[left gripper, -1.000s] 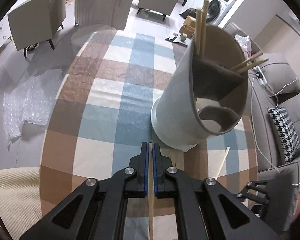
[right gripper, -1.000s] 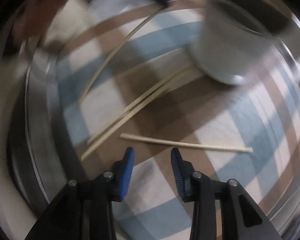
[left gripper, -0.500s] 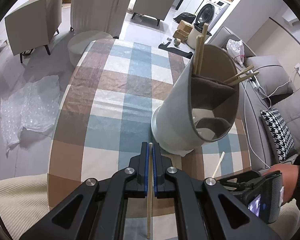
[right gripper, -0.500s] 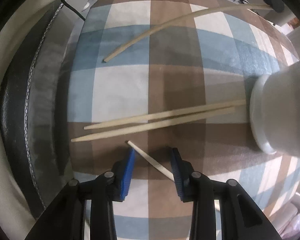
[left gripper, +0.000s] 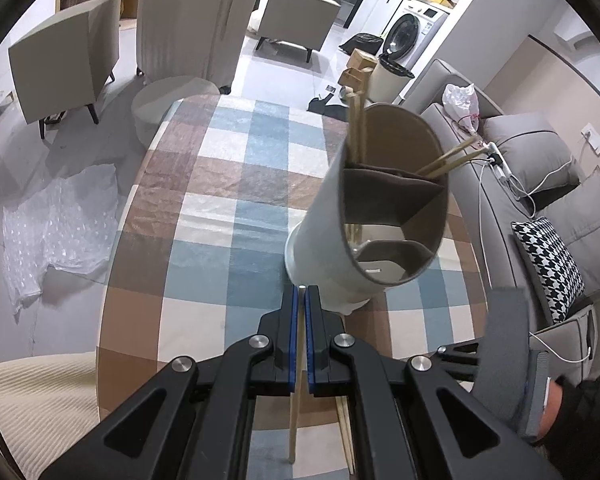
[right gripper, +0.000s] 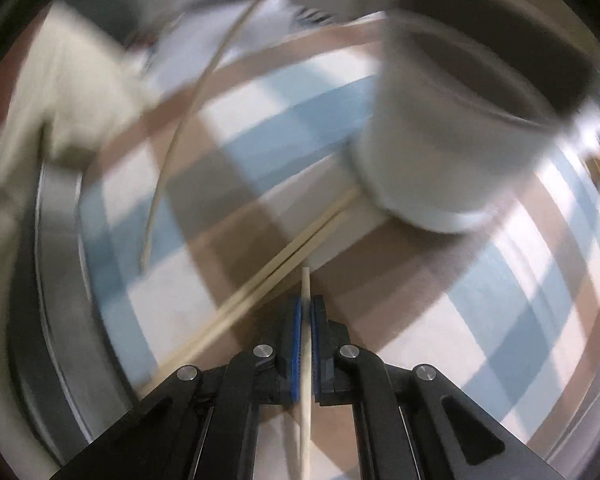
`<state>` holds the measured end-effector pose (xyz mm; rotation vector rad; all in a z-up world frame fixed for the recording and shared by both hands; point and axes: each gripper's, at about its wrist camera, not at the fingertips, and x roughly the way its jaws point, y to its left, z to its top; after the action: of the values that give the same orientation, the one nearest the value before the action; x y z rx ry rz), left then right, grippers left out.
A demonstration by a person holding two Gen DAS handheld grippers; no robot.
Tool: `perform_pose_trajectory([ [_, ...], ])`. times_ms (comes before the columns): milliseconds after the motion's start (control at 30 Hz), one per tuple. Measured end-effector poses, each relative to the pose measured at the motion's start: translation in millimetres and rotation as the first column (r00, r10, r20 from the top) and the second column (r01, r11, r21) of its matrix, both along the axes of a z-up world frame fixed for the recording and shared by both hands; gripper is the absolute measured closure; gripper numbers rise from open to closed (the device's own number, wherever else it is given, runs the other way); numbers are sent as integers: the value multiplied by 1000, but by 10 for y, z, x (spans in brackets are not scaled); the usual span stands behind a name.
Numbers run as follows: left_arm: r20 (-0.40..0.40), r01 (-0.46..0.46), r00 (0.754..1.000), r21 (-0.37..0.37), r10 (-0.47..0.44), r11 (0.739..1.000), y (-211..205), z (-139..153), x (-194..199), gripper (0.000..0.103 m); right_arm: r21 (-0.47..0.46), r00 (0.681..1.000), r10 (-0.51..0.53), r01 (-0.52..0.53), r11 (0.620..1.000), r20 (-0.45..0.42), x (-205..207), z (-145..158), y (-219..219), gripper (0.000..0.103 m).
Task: Organize utensils
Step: 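Lift both held chopsticks up toward the white holder opening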
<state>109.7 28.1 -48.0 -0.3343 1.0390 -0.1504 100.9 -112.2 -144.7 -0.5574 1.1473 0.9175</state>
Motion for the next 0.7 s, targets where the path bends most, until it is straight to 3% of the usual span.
perform_pose_trajectory([
  [100, 15, 6, 1000, 5, -6, 1000, -40, 63, -37, 103, 121, 981, -190, 194, 974, -40, 69, 141, -234, 100],
  [200, 30, 20, 999, 23, -20, 1000, -99, 120, -81, 103, 201, 948, -310, 318, 927, -71, 41, 256, -406, 100],
  [400, 34, 31, 999, 39, -33, 999, -150, 191, -135, 103, 304, 899, -427, 436, 847, -99, -132, 438, -562, 100],
  [700, 38, 88, 995, 55, -90, 995, -223, 316, -164, 103, 431, 837, -533, 530, 731, -125, -257, 708, -709, 100],
])
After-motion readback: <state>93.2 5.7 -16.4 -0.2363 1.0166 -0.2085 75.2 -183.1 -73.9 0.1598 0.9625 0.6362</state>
